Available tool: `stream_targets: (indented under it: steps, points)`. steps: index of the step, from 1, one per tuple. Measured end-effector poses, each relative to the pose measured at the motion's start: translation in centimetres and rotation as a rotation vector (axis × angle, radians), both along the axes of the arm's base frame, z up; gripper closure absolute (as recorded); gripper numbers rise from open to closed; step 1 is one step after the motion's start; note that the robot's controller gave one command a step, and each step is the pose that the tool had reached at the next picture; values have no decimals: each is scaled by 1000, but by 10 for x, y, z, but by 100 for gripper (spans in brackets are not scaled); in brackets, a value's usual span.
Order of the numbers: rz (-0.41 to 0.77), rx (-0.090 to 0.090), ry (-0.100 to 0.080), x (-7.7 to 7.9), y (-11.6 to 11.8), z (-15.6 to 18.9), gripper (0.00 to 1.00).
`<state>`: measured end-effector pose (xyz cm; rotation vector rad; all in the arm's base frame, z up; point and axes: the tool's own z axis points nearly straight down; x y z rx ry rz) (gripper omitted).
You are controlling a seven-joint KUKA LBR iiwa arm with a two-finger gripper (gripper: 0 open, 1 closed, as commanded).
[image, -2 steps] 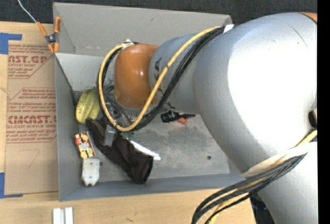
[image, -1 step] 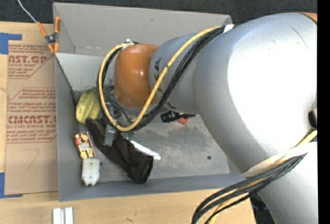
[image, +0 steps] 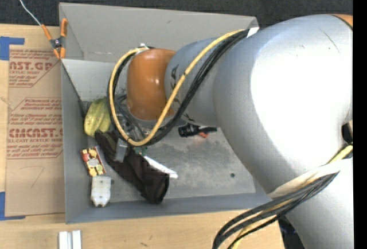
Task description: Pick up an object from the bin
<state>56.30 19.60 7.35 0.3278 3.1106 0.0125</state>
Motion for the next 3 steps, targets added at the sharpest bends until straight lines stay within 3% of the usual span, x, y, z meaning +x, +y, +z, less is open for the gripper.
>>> stream_targets:
  steps: [2, 3]
  points:
    - [-49, 4, -7, 1, 1, 0, 100]
    - [87, 1, -5, 20, -22, 61, 100]
